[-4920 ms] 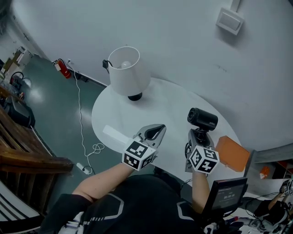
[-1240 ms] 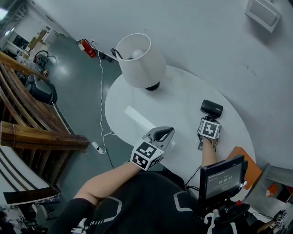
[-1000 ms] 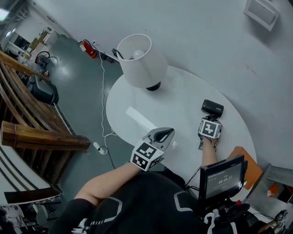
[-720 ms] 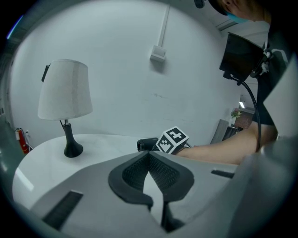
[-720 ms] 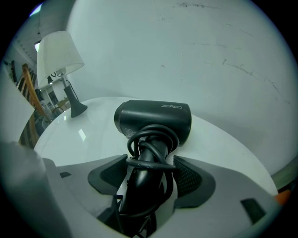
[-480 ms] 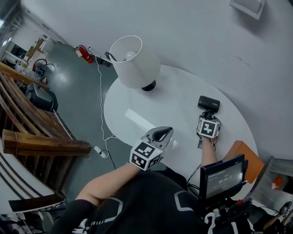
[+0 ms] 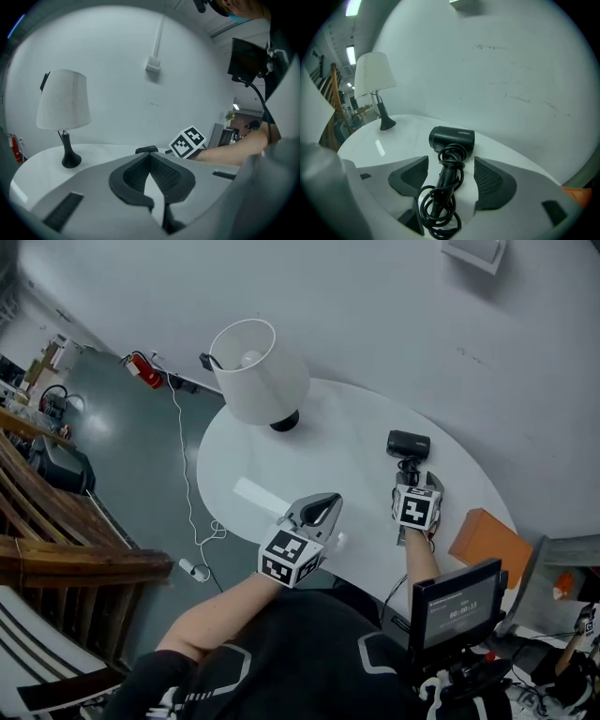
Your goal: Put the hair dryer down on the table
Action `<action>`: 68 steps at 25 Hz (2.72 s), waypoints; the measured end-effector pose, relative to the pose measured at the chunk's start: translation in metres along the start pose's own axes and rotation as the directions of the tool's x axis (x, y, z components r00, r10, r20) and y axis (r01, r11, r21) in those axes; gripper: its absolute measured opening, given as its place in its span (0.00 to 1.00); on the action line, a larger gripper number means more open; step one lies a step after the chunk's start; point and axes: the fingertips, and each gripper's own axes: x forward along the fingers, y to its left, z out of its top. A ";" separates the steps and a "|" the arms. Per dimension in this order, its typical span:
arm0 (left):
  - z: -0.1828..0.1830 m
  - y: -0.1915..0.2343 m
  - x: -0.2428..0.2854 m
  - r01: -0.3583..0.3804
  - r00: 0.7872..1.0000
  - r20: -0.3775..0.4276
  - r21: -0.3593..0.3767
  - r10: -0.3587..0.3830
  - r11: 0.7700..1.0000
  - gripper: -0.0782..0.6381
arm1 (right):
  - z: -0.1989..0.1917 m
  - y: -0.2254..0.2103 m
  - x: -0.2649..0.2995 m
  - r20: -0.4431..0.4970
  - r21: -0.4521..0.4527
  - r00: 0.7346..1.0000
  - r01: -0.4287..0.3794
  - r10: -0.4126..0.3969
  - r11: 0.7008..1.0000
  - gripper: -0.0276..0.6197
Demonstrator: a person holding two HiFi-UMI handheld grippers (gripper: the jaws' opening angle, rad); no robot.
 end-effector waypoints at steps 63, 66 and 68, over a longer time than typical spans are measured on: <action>0.106 -0.018 -0.171 0.253 0.898 0.322 0.181 -0.300 0.950 0.12 | 0.067 0.119 -0.369 0.612 0.168 0.771 0.093 -0.178 0.981 0.08; 0.106 -0.023 -0.168 0.235 0.904 0.319 0.183 -0.284 0.955 0.12 | 0.066 0.111 -0.371 0.614 0.157 0.771 0.090 -0.169 0.983 0.08; 0.105 -0.026 -0.166 0.225 0.909 0.315 0.184 -0.274 0.957 0.12 | 0.066 0.107 -0.370 0.613 0.155 0.773 0.085 -0.163 0.984 0.08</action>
